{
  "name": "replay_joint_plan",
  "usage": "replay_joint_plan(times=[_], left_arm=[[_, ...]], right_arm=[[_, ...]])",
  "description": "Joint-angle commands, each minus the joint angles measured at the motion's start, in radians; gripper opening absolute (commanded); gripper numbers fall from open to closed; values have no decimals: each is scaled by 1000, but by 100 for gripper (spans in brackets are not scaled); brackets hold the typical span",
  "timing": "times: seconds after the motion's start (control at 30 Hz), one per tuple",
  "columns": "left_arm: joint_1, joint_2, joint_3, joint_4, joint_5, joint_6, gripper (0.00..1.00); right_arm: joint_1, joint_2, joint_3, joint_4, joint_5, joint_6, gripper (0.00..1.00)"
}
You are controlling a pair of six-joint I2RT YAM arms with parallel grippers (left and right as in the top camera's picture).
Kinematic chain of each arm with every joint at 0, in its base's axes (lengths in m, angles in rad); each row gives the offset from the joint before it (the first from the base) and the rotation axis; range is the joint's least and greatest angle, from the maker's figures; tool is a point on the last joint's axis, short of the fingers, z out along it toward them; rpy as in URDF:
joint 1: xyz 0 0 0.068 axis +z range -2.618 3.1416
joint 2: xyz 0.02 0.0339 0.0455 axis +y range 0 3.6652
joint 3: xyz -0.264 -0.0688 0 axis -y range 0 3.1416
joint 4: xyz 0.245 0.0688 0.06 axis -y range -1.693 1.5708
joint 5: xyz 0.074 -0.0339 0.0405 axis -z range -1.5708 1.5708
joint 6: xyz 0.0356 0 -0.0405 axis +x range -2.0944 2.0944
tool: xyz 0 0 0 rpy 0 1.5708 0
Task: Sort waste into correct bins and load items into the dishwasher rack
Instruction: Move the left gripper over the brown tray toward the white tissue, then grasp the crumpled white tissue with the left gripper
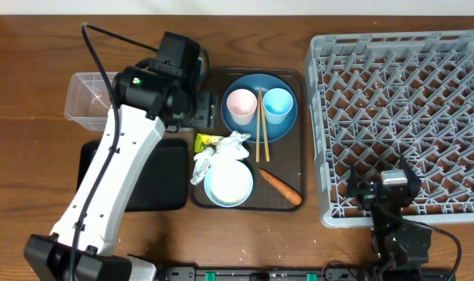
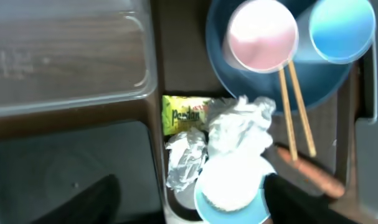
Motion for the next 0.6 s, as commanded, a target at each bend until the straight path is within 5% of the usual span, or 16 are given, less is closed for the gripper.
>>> replay_joint_plan(times=[0.0,0.57], left_arm=[[-45,-1,-48,-7,44,93,70],[-108,129,-112,44,193,219,70]], right_arm=[[-19,-5,-1,-3,10,-3,99],[-19,-5,-1,-3,10,-3,99]])
